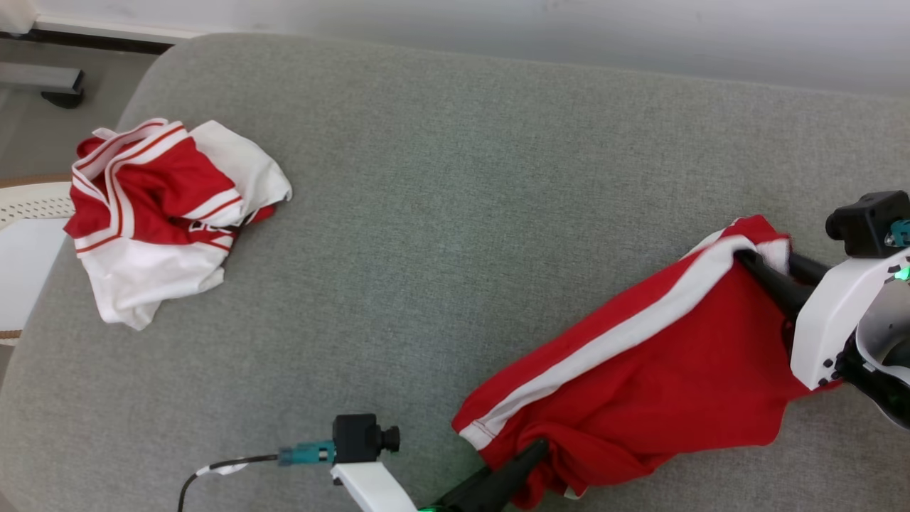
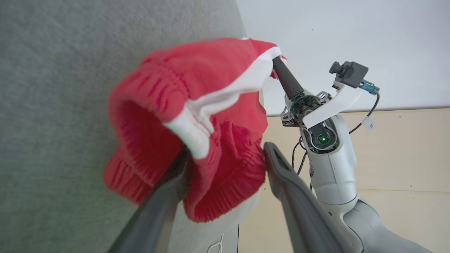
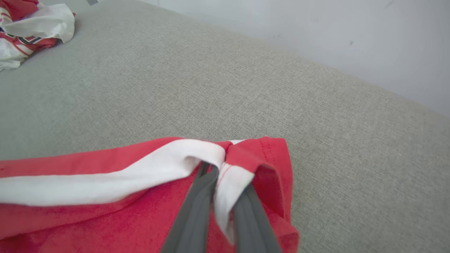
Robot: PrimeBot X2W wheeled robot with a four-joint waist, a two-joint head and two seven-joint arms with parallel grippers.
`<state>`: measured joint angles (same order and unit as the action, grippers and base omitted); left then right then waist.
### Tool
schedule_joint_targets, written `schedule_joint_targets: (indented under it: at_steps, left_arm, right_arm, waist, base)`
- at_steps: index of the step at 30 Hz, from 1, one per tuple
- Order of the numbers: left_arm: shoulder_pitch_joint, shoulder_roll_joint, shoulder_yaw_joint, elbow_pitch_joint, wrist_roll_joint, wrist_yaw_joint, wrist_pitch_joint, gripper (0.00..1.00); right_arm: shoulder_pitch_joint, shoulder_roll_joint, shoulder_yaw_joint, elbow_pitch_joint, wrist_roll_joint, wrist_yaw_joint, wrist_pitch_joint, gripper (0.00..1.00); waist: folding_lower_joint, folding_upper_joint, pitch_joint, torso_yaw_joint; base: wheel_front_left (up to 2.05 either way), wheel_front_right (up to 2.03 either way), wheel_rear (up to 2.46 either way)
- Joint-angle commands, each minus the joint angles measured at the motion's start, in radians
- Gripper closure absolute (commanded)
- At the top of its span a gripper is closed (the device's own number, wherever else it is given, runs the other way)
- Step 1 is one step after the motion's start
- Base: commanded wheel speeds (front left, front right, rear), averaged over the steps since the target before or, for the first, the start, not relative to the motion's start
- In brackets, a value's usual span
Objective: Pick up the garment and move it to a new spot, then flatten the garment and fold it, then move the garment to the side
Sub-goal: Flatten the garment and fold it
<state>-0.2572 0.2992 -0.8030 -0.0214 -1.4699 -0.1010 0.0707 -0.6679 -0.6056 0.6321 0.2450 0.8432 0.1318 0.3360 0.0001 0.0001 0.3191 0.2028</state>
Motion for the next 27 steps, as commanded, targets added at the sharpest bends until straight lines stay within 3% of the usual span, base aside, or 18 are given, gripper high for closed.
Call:
schedule_joint_targets:
  at_steps: [1,9,14,23,27]
  left_arm:
    - [-0.005,0.000,0.000,0.004,-0.010,-0.001,0.006,0.00]
    - [0.024,0.008,-0.017,0.009,-0.023,-0.002,0.024,0.00]
    - [0.042,0.032,-0.046,0.001,0.023,0.007,0.028,0.00]
    - [0.023,0.093,-0.106,-0.016,0.237,0.059,-0.028,0.00]
    - [0.009,0.146,-0.140,-0.041,0.371,0.109,-0.048,0.00]
  right_arm:
    - [-0.013,-0.003,0.004,0.012,-0.006,-0.002,-0.012,0.00]
    - [-0.035,-0.008,0.058,0.091,0.011,-0.002,-0.085,0.00]
    - [-0.011,-0.013,0.083,0.131,0.033,-0.002,-0.123,0.00]
    - [0.009,-0.045,0.096,0.157,0.071,-0.002,-0.162,0.00]
    - [0.014,-0.068,0.096,0.138,0.093,-0.002,-0.145,0.00]
  waist:
    - [-0.0001,-0.0001,0.000,0.001]
    - [-0.0001,-0.0001,-0.028,-0.001]
    - [-0.0001,-0.0001,-0.062,-0.003]
    - [-0.0001,-0.0001,-0.103,-0.004]
    - [-0.0001,-0.0001,-0.117,-0.003]
  base:
    - [0.00,0.00,0.00]
    - [0.00,0.00,0.00]
    - [0.00,0.00,0.00]
    - [0.00,0.00,0.00]
    - [0.00,0.00,0.00]
